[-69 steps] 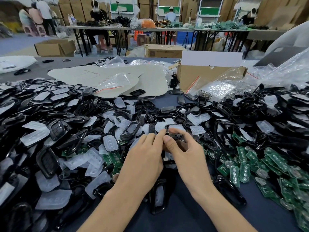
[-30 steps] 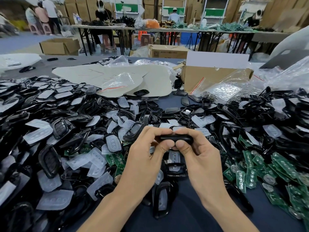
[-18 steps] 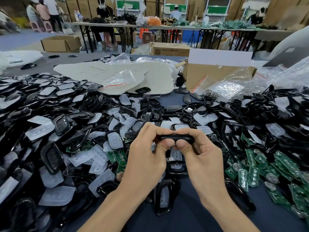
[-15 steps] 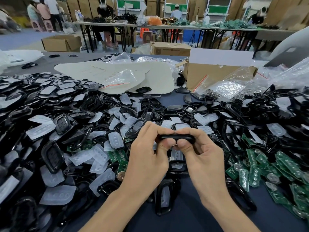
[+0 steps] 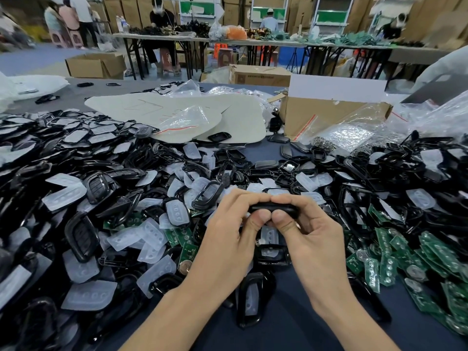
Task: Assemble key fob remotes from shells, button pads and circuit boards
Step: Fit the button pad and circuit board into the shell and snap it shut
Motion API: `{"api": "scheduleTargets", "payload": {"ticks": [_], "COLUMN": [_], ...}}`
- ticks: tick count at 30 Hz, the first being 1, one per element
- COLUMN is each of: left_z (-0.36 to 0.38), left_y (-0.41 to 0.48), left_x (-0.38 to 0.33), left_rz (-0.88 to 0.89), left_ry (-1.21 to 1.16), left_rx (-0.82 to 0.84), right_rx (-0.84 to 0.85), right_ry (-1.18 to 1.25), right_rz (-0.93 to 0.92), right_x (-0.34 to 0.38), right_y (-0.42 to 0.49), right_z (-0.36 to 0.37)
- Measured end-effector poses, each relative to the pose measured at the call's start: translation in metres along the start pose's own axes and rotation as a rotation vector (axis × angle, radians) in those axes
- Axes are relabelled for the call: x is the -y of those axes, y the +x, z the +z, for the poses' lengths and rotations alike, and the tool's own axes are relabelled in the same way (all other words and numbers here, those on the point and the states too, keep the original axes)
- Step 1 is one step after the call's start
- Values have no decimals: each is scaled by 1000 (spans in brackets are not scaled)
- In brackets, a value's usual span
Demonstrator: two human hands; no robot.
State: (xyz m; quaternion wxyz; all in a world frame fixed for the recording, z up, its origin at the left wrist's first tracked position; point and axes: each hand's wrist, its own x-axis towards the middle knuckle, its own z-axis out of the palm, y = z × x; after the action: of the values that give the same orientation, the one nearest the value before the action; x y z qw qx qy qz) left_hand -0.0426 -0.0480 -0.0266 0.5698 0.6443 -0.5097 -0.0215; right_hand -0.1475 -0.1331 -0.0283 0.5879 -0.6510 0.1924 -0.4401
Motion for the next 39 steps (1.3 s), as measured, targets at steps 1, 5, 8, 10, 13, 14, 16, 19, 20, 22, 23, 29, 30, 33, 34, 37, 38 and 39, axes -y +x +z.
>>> {"api": "scheduleTargets", "payload": {"ticks": [1, 5, 8, 10, 13, 14, 16, 19, 20, 22, 23, 29, 30, 33, 34, 37, 38, 39], "left_z": [1, 4, 3, 2, 2, 2, 2, 1, 1, 0, 0, -3, -4, -1, 0, -1, 0, 1], "left_y": [0, -2, -3, -2, 0, 0, 0, 0, -1, -1, -1, 4, 5, 5, 4, 0, -1, -1], "left_x": [0, -1, -2, -4, -7, -8, -9, -8, -7, -6, -5, -6, -5, 0, 2, 8, 11, 14], "left_rz": [-2, -15, -11, -15, -15, -13, -19, -30, -30, -35, -39, -273, -317, -388, -345, 14, 121, 205], "left_ry": [-6, 38, 63, 61, 29, 16, -10, -26, -26, -25, -27, -209, -242, -255, -201, 152, 276, 384], "left_rx": [-6, -67, -93, -100, -127, -132, -133, -117, -109, -94, -87, 27, 45, 8, -7, 109, 155, 161], "right_rx": [4, 19, 17, 19, 38, 42, 39, 26, 26, 27, 24, 37, 33, 1, -21, -61, -51, -37], "right_ry": [-1, 3, 16, 19, 37, 34, 42, 75, 78, 80, 78, -105, -139, 6, 111, 371, 422, 463], "right_rz": [4, 11, 6, 4, -34, -49, -49, -36, -39, -37, -30, -8, 7, 227, 310, 496, 525, 547], "right_x": [0, 1, 2, 3, 6, 7, 8, 8, 7, 5, 6, 5, 3, 1, 0, -3, -4, -4], "right_y": [0, -3, -3, -3, -3, -3, -4, -3, -3, -3, -2, 2, 3, 9, 11, 18, 18, 19], "right_z": [0, 3, 5, 5, 4, 4, 4, 4, 3, 1, 1, -5, -6, -4, -4, -7, -8, -8]}}
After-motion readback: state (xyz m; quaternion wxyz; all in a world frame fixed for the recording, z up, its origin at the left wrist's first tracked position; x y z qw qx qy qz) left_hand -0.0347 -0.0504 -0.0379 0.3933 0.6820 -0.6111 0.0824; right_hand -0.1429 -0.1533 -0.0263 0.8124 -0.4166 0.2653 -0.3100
